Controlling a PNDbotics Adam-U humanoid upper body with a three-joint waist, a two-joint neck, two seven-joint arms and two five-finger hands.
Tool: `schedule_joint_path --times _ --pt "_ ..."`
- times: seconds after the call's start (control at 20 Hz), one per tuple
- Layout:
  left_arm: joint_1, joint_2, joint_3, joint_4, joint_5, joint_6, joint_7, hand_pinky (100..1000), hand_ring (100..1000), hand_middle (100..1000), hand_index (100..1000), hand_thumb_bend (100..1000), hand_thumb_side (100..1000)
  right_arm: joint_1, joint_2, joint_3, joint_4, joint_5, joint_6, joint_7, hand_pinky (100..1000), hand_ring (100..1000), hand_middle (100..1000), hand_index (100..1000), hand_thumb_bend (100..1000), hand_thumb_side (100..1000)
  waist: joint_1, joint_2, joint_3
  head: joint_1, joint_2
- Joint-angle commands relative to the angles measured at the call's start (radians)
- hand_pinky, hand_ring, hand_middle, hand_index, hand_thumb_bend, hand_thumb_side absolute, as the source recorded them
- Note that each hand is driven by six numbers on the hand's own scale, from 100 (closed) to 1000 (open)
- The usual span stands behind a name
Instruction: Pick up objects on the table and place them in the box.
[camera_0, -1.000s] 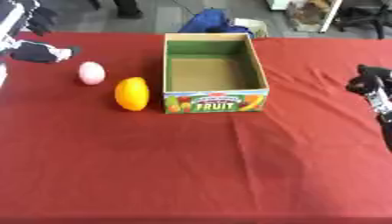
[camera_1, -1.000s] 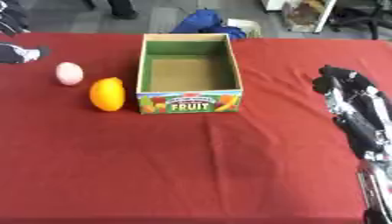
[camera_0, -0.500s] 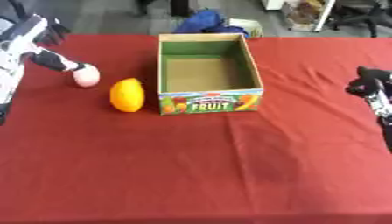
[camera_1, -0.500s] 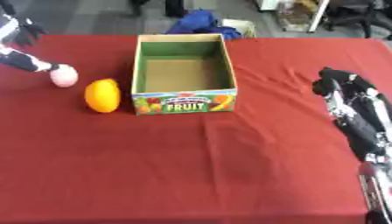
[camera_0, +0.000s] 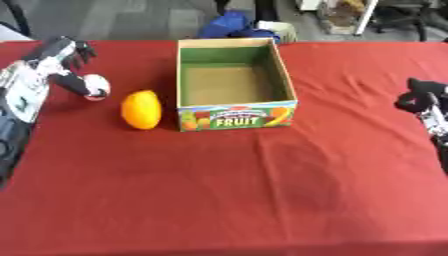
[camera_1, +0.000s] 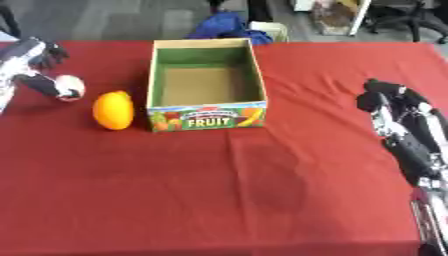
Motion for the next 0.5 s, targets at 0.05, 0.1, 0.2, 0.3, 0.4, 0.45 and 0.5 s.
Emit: schedule_joint_path --times 0.05,0.1,0.2,0.3,0.4,0.45,0.5 --pt "-0.025 0.009 0.008 0.009 -0.041 0.010 0.022 640 597 572 762 714 116 -0.009 -0.020 -0.002 -0.010 -0.001 -0.002 0.003 816 1000 588 737 100 423 0.001 -0.011 -0.002 0.001 0.001" --pt "-0.024 0.007 0.008 0.015 -0.052 0.014 0.020 640 585 573 762 713 119 -0.009 -0.020 -0.002 -0.010 -0.001 -0.002 0.004 816 1000 588 737 100 423 0.001 -0.011 -0.003 0.000 0.001" --pt "-0.022 0.004 0.008 0.024 -0.074 0.022 0.013 639 562 573 762 716 127 -0.009 -0.020 -0.002 -0.009 -0.001 -0.002 0.004 816 1000 588 737 100 423 0.001 -0.011 -0.002 0.000 0.001" --pt "-0.018 0.002 0.010 0.030 -0.094 0.031 0.011 634 558 565 757 711 130 -0.008 -0.020 -0.002 -0.009 0.000 -0.002 0.004 816 1000 588 737 100 423 0.001 -0.011 -0.002 -0.001 0.001" --pt "-0.014 0.001 0.014 0.034 -0.111 0.041 0.021 627 550 553 749 692 133 -0.009 -0.019 -0.003 -0.009 0.000 -0.002 0.004 816 1000 588 737 100 423 0.000 -0.011 -0.002 -0.002 0.001" --pt "-0.012 0.001 0.014 0.035 -0.118 0.045 0.028 625 548 550 746 687 134 -0.009 -0.019 -0.003 -0.009 0.000 -0.002 0.004 816 1000 588 737 100 423 0.000 -0.011 -0.002 -0.003 0.001" --pt "-0.011 0.001 0.015 0.036 -0.126 0.048 0.036 620 542 538 736 667 138 -0.009 -0.019 -0.003 -0.009 0.000 -0.002 0.004 816 1000 588 737 100 424 0.000 -0.011 -0.002 -0.002 0.000"
